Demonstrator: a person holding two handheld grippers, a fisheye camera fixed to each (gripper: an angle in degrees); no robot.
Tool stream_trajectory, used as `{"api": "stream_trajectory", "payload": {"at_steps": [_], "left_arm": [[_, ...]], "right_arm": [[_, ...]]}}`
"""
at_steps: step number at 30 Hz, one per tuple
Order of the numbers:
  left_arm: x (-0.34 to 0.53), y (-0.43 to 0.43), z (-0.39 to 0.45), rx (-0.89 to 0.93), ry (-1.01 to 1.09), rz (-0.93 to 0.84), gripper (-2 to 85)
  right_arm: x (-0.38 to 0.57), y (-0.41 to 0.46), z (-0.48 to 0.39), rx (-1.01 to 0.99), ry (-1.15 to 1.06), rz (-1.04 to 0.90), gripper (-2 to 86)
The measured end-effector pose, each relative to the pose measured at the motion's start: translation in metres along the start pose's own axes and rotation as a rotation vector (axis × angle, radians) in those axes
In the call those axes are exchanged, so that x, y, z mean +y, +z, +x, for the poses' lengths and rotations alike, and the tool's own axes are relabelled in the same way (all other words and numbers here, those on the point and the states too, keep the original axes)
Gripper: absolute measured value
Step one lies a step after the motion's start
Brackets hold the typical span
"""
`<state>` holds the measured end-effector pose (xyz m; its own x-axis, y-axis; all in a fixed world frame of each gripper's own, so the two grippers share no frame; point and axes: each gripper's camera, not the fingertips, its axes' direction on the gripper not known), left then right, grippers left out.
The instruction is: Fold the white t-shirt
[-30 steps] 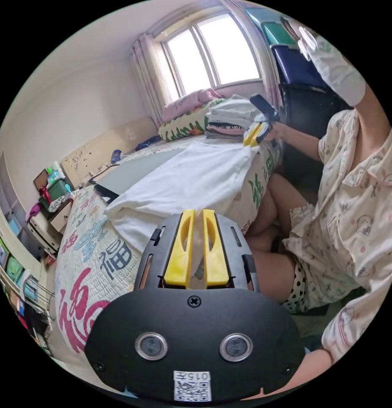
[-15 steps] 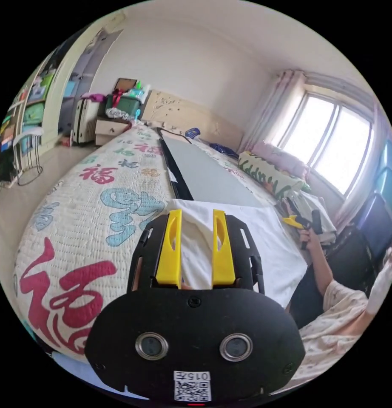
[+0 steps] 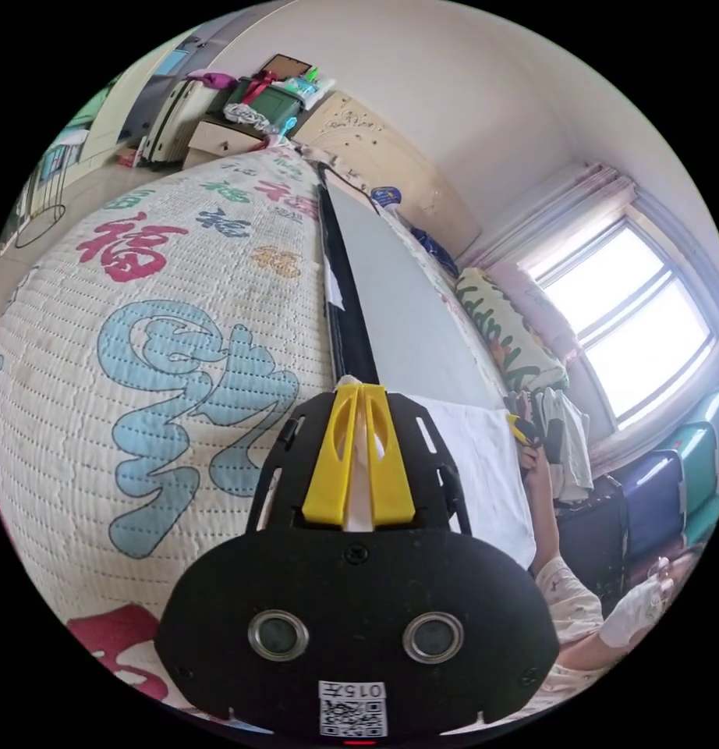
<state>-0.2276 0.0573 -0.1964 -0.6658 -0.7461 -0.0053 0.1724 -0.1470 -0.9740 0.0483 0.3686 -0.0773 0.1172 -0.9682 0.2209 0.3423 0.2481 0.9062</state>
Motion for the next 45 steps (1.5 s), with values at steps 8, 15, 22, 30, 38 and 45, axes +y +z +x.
{"api": "stream_trajectory", "payload": {"at_steps": [8,15,22,30,38,45], "left_arm": [[-0.032,-0.051,-0.024,0.050,-0.020,0.178,-0.4],[-0.074,-0.047,-0.023,-0.021,0.017,0.187,-0.4],[-0.101,-0.006,-0.061,-0.030,-0.009,0.185,-0.4],[-0.086,0.009,-0.113,0.063,-0.054,0.192,-0.6],[-0.052,0.029,-0.164,0.077,-0.115,0.229,-0.9],[-0.006,0.046,-0.196,0.138,-0.060,0.313,-0.9]], "right_arm": [[-0.051,-0.037,-0.002,0.000,0.009,0.109,0.3],[-0.106,-0.046,-0.007,0.089,0.013,0.123,0.0],[-0.153,-0.044,0.022,0.063,0.095,0.150,0.0],[-0.145,-0.065,0.074,-0.114,0.197,0.248,-0.1],[-0.123,-0.072,0.089,-0.095,0.184,0.346,-0.3],[-0.101,-0.067,0.087,-0.051,0.077,0.388,-0.5]]}}
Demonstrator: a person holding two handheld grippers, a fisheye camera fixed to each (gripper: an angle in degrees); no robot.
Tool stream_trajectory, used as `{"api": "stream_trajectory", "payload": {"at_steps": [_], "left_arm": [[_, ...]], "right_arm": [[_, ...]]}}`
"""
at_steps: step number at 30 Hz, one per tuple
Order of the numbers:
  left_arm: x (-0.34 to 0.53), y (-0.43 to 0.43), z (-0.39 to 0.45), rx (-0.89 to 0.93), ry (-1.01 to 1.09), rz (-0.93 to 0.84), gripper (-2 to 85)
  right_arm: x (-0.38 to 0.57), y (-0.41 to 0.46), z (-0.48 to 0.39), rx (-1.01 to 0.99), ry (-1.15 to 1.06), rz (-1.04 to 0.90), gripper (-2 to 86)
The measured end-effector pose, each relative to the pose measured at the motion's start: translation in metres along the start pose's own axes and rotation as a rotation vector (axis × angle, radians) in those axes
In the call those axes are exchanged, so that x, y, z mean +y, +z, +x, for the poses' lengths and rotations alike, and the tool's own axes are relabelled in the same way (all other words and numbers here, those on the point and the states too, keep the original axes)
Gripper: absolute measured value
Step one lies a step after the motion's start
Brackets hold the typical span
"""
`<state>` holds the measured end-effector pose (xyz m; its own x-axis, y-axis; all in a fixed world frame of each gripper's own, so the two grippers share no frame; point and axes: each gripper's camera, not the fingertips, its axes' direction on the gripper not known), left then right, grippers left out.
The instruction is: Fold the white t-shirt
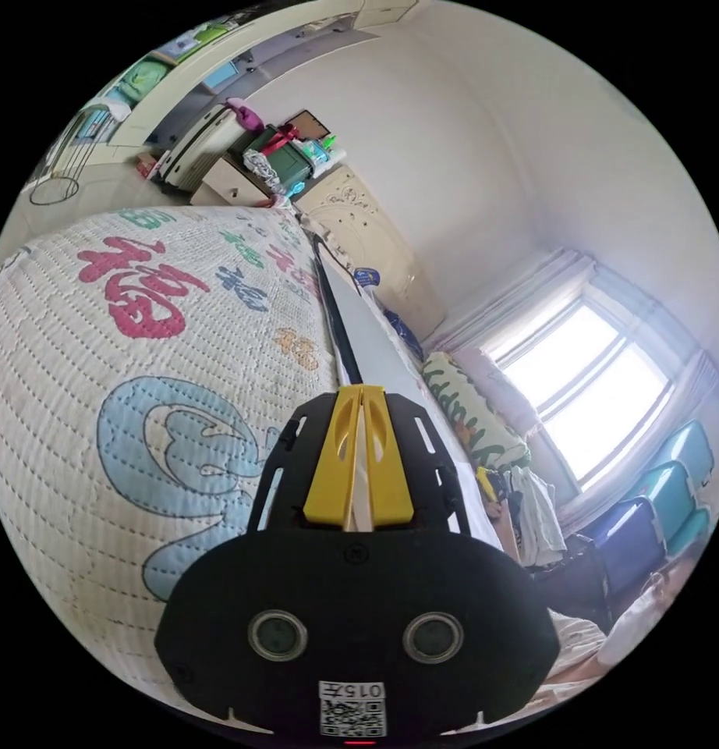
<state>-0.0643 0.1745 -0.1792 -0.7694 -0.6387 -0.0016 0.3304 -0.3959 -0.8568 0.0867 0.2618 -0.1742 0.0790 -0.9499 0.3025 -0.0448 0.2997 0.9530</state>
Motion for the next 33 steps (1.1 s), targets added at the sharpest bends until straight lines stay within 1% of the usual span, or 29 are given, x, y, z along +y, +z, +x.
{"api": "stream_trajectory", "payload": {"at_steps": [1,2,3,5,6,7,8,9,10,11,12,13,15,18,20,22,24,26,28,30,32,33], "left_arm": [[0.010,0.001,0.000,-0.008,0.035,0.015,-0.9],[0.022,0.002,0.001,-0.026,0.077,0.033,-0.9],[0.027,0.002,0.003,-0.043,0.101,0.044,-0.9],[0.050,0.004,0.020,-0.156,0.214,0.072,-0.9],[0.056,0.005,0.027,-0.185,0.250,0.071,-0.9],[0.070,0.008,0.043,-0.230,0.333,0.062,-0.9],[0.084,0.013,0.062,-0.261,0.416,0.050,-0.8],[0.091,0.016,0.071,-0.273,0.451,0.044,-0.8],[0.104,0.024,0.091,-0.288,0.511,0.028,-0.8],[0.116,0.035,0.111,-0.284,0.564,0.007,-0.7],[0.123,0.041,0.121,-0.275,0.587,-0.005,-0.6],[0.136,0.056,0.141,-0.249,0.627,-0.037,-0.4],[0.155,0.085,0.166,-0.207,0.677,-0.095,0.0],[0.191,0.143,0.199,-0.160,0.747,-0.189,0.8],[0.222,0.195,0.217,-0.150,0.781,-0.258,1.6],[0.242,0.235,0.225,-0.136,0.782,-0.303,2.6],[0.260,0.276,0.230,-0.137,0.756,-0.342,4.7],[0.280,0.336,0.234,-0.139,0.723,-0.423,8.0],[0.295,0.382,0.240,-0.164,0.716,-0.492,9.1],[0.314,0.428,0.248,-0.218,0.757,-0.547,9.6],[0.340,0.487,0.252,-0.334,0.818,-0.600,10.0],[0.346,0.501,0.251,-0.345,0.821,-0.610,10.0]], "right_arm": [[0.005,-0.003,-0.016,0.075,-0.084,-0.002,-0.5],[0.016,-0.006,-0.040,0.202,-0.187,0.007,-0.5],[0.023,-0.008,-0.053,0.268,-0.242,0.011,-0.5],[0.070,-0.016,-0.111,0.484,-0.490,0.022,-0.5],[0.087,-0.021,-0.123,0.520,-0.546,0.029,-0.5],[0.121,-0.034,-0.139,0.559,-0.638,0.043,-0.5],[0.156,-0.054,-0.145,0.537,-0.702,0.061,-0.6],[0.172,-0.065,-0.145,0.507,-0.724,0.064,-0.5],[0.201,-0.087,-0.139,0.418,-0.745,0.052,-0.3],[0.224,-0.105,-0.127,0.324,-0.746,0.006,0.3],[0.234,-0.112,-0.118,0.282,-0.737,-0.019,0.6],[0.252,-0.125,-0.100,0.208,-0.720,-0.058,3.0],[0.277,-0.139,-0.069,0.144,-0.707,-0.081,5.4],[0.307,-0.149,-0.019,0.205,-0.657,-0.054,6.9],[0.316,-0.140,0.012,0.311,-0.650,-0.067,7.5],[0.314,-0.127,0.033,0.356,-0.631,-0.087,8.1],[0.314,-0.113,0.049,0.342,-0.642,-0.123,8.6],[0.313,-0.097,0.063,0.368,-0.669,-0.150,8.5],[0.310,-0.090,0.076,0.385,-0.670,-0.157,7.6],[0.310,-0.088,0.093,0.407,-0.658,-0.130,5.1],[0.312,-0.090,0.117,0.398,-0.649,-0.096,2.1],[0.313,-0.090,0.123,0.395,-0.650,-0.090,1.7]]}}
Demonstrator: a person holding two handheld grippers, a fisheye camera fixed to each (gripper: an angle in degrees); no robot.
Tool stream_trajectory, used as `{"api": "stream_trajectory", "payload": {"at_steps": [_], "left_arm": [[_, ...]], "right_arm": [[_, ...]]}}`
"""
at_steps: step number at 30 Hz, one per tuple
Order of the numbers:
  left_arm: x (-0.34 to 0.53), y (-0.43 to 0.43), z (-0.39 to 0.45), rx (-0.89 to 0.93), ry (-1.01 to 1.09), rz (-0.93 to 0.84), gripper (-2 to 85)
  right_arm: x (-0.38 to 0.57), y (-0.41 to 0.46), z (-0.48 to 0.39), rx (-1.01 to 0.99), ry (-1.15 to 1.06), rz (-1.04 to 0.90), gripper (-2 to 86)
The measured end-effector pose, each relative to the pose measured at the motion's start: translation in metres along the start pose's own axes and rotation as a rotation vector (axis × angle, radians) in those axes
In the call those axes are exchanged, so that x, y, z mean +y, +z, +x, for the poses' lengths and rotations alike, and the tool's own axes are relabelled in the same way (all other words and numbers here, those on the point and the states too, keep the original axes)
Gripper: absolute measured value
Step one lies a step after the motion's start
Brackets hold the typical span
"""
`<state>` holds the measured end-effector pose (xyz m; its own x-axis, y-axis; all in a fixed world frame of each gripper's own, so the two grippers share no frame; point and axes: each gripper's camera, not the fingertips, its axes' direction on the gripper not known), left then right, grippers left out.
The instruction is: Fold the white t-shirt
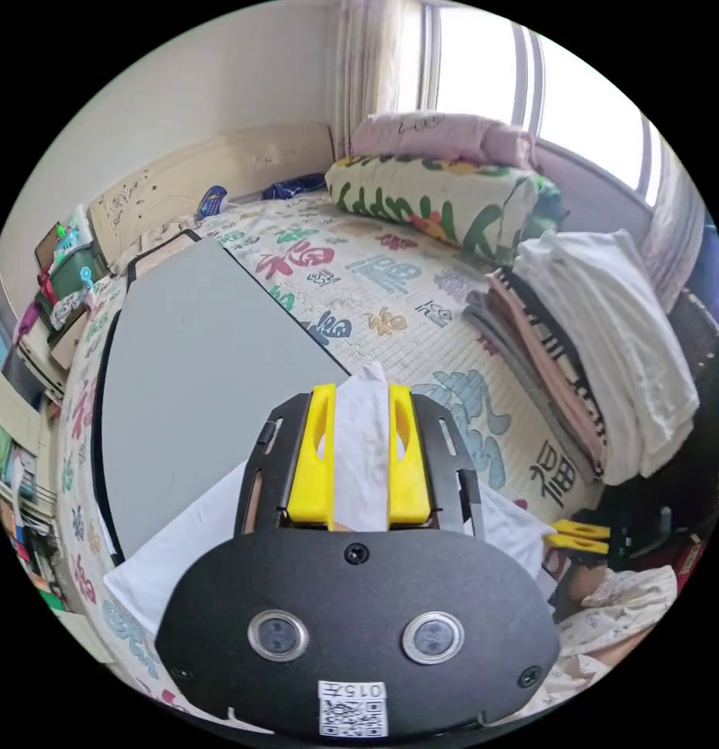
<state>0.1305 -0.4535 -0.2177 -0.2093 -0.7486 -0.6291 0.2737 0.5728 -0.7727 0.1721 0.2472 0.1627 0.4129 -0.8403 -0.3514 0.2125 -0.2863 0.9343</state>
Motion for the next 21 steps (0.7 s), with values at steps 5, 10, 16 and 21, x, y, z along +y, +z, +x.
{"api": "stream_trajectory", "payload": {"at_steps": [5,10,16,21], "left_arm": [[-0.029,0.094,0.024,-0.076,-0.005,-0.113,9.1],[-0.025,0.139,0.019,-0.207,0.027,-0.195,5.4],[-0.012,0.149,-0.007,-0.168,0.025,-0.191,1.9],[-0.014,0.124,-0.014,-0.127,0.033,-0.094,1.2]], "right_arm": [[0.032,0.013,0.041,-0.039,0.012,0.039,0.4],[0.061,0.023,0.079,-0.068,0.017,0.077,0.0],[0.094,0.030,0.124,-0.055,0.057,0.136,-0.1],[0.123,0.017,0.168,-0.032,0.124,0.233,-0.2]]}}
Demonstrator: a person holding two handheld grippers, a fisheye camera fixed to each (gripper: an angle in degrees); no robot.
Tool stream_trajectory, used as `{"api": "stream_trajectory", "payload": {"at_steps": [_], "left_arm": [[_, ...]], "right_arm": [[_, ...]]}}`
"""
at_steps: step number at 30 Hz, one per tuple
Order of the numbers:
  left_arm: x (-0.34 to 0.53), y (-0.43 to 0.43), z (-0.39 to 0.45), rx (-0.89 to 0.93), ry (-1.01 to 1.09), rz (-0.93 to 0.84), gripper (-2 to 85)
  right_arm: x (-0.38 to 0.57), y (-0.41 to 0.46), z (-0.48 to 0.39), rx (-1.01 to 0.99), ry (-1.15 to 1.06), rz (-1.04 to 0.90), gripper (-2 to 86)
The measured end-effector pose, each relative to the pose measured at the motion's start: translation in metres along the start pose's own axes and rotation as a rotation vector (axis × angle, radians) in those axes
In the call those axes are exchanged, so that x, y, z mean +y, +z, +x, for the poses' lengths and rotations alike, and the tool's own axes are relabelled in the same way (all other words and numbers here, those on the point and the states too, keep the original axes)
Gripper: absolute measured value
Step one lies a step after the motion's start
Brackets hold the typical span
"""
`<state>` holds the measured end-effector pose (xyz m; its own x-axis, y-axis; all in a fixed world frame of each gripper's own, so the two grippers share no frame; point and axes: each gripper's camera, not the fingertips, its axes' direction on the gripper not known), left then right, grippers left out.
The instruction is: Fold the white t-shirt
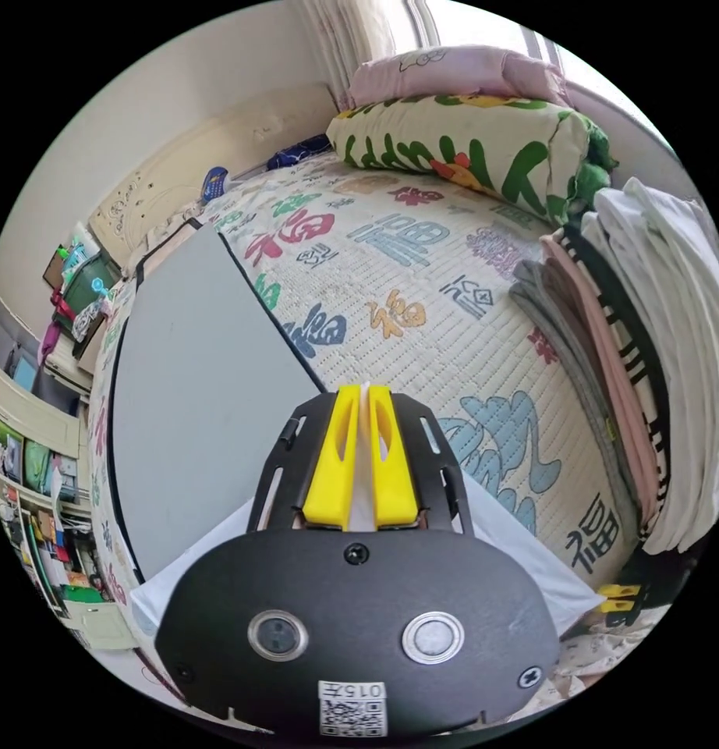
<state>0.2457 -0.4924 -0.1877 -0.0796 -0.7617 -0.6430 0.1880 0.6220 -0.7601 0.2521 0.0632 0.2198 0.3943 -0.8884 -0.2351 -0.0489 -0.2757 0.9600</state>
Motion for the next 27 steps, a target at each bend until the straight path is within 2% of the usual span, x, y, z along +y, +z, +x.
{"api": "stream_trajectory", "payload": {"at_steps": [3,7,11,13,19,21,23,25,27], "left_arm": [[0.002,-0.035,-0.011,0.089,-0.019,0.124,1.0],[0.022,-0.104,-0.048,0.328,-0.090,0.370,0.6],[0.068,-0.161,-0.114,0.521,-0.134,0.513,0.0],[0.095,-0.178,-0.152,0.535,-0.162,0.546,-0.2],[0.196,-0.193,-0.299,0.463,-0.290,0.538,-0.3],[0.219,-0.179,-0.335,0.436,-0.309,0.481,-0.2],[0.243,-0.161,-0.373,0.299,-0.420,0.369,0.0],[0.260,-0.155,-0.393,0.200,-0.480,0.352,0.7],[0.269,-0.151,-0.408,0.233,-0.493,0.335,2.4]], "right_arm": [[0.000,-0.028,0.016,0.092,-0.027,0.091,-0.2],[-0.019,-0.084,0.020,0.162,-0.112,0.281,-0.2],[-0.028,-0.108,0.002,0.021,-0.198,0.378,-0.1],[-0.025,-0.097,-0.012,-0.064,-0.227,0.375,-0.1],[0.003,0.003,-0.085,-0.301,-0.335,0.162,0.1],[0.018,0.044,-0.104,-0.347,-0.354,0.059,0.1],[0.036,0.096,-0.121,-0.404,-0.356,-0.079,0.2],[0.049,0.122,-0.130,-0.397,-0.367,-0.128,0.2],[0.060,0.137,-0.137,-0.374,-0.406,-0.164,0.2]]}}
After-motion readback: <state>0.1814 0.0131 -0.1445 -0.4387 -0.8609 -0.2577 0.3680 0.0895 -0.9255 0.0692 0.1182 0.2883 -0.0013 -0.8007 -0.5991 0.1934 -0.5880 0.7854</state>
